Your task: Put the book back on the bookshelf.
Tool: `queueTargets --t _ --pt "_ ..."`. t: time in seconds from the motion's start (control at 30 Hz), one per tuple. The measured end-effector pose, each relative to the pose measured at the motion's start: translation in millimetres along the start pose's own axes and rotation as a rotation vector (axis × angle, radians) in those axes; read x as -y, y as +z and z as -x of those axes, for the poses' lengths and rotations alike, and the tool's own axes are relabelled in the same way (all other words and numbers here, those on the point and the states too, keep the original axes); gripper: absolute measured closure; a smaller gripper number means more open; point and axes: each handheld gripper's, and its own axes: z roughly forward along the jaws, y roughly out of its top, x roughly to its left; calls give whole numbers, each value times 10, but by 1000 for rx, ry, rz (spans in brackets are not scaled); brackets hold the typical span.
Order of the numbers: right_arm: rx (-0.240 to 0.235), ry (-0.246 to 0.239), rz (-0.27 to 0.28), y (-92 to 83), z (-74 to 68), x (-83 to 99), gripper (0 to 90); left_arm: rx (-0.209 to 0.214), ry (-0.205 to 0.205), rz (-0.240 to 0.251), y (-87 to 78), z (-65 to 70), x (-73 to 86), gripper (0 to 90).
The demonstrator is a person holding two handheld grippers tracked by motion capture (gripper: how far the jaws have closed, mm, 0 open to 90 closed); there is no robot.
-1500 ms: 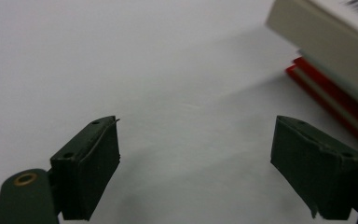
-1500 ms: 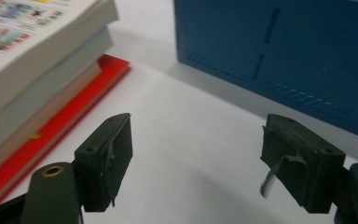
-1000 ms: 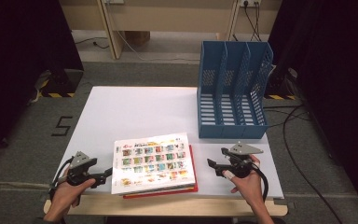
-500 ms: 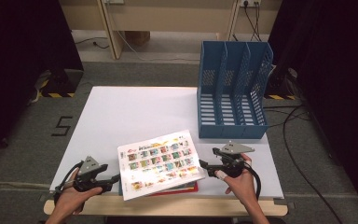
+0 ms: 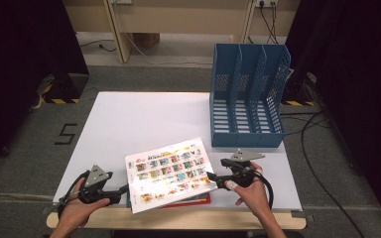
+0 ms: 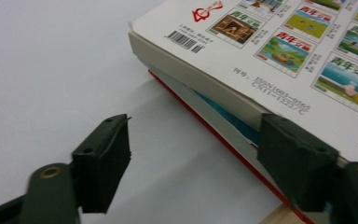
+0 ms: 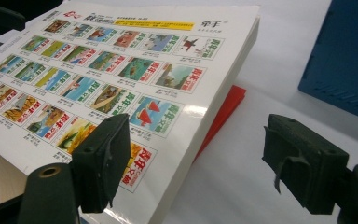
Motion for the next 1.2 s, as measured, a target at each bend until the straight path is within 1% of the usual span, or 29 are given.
queueTargets --t 0.03,0.07,0.1,0.13,0.17,0.2,0.3,0.33,0.4,0.43,0.47,0.5,0.53,0.57,0.6,0.63,0.67,0.7,0.73,0.83,0.87,0.93,0.97,1.0,1.03,1.1,1.13,1.17,1.2 --pt "0 0 0 0 0 0 241 0 0 0 0 0 0 280" --pt "-11 0 -10 32 -6 -7 236 -13 25 -9 -11 30 -15 294" --pt "-19 5 -15 47 -9 -7 233 -6 35 -11 -12 48 -23 313" --pt "-26 6 -30 70 -12 -10 232 -10 46 -12 -16 65 -30 346" --pt "-32 6 -36 88 -12 -10 233 -10 46 -12 -16 65 -30 357" --pt "-37 4 -41 105 -11 -11 231 -23 71 -16 -21 92 -46 361" --pt "-42 17 -52 129 -5 -9 216 -24 83 -18 -17 96 -56 358" --pt "-59 41 -55 145 13 -4 214 -22 86 -20 -14 96 -58 358" --pt "-73 55 -58 164 35 0 198 -1 62 -6 9 104 -69 357" --pt "-78 69 -60 174 41 2 195 14 71 -5 27 125 -85 357" --pt "-91 90 -64 189 46 4 193 17 83 -7 40 153 -102 355" --pt "-91 90 -64 189 46 4 193 17 83 -7 40 153 -102 339" --pt "-99 92 -68 204 46 5 182 2 118 -12 66 192 -139 303" --pt "-97 91 -70 206 46 3 174 -9 127 -16 80 189 -151 267" --pt "-97 95 -72 206 51 1 171 -15 124 -20 89 180 -156 217" --pt "-103 98 -71 209 57 3 170 -8 108 -21 104 153 -152 180" --pt "-114 105 -73 214 72 10 163 -8 108 -21 104 153 -152 158" --pt "-123 116 -75 219 81 16 157 19 63 -14 124 107 -126 150" --pt "-132 118 -76 228 96 19 155 31 45 -11 131 90 -116 145" --pt "-148 135 -81 245 122 22 152 39 33 -12 139 73 -110 130" --pt "-182 161 -87 266 149 24 166 42 32 -13 139 68 -109 130" --pt "-204 172 -90 290 171 25 169 46 28 -13 142 63 -108 130" --pt "-204 172 -90 290 171 25 169 46 28 -13 142 63 -108 127" --pt "-227 191 -87 328 188 26 171 50 23 -10 148 56 -102 123" --pt "-227 191 -87 328 188 26 171 50 23 -10 148 56 -102 122" --pt "-240 189 -90 344 197 17 173 59 8 -7 154 46 -91 123" --pt "-241 180 -89 346 198 11 174 64 4 -7 158 37 -89 122" --pt "-235 173 -89 342 193 5 177 71 -7 -5 167 29 -84 117" --pt "-217 148 -89 326 166 -9 186 81 -28 -1 179 12 -66 100"
